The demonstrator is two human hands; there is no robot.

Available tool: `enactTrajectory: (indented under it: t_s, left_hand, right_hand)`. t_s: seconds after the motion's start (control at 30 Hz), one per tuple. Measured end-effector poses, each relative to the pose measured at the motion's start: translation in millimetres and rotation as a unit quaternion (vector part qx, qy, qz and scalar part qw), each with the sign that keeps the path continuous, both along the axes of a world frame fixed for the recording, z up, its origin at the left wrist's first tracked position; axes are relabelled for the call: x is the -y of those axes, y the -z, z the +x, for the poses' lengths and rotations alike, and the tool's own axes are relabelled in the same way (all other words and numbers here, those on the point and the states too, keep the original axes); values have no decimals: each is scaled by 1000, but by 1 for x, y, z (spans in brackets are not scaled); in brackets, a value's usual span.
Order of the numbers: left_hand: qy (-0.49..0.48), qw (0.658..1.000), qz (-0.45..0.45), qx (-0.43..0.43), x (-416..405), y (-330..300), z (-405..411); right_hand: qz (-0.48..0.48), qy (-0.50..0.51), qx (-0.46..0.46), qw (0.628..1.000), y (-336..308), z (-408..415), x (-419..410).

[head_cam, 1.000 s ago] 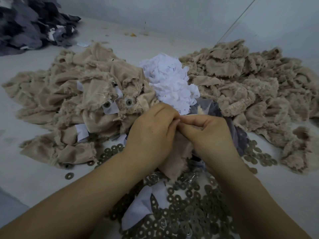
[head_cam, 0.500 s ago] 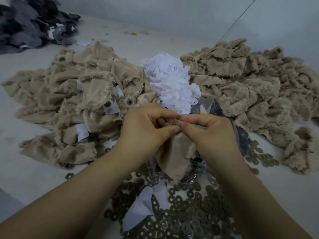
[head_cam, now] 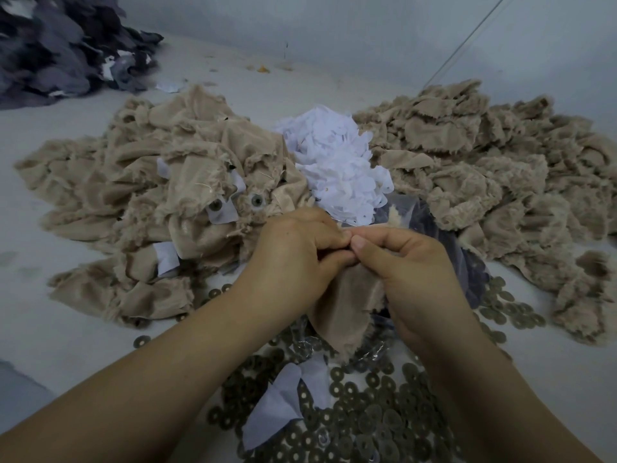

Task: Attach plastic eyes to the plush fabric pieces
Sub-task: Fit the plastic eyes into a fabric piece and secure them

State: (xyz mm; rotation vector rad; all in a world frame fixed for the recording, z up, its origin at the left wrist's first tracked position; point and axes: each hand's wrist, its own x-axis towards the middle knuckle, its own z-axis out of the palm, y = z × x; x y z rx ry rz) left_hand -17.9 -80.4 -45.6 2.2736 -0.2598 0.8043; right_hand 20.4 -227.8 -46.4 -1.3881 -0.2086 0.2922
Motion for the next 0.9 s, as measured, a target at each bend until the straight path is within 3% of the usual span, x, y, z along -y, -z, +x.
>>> enactTrajectory:
  t_s: [0.5, 0.67, 0.9]
  left_hand:
    - [23, 994, -88, -66, -1, -2, -1]
    - [27, 992, -94, -76, -2, -3, -4]
    - [35, 992, -96, -75, -5, -4, -1]
  right_hand:
    - [33, -17, -23, 999, 2, -2, -2]
    - [22, -44, -10, 999, 0, -3, -3]
    - [67, -60, -60, 994, -2, -4, -3]
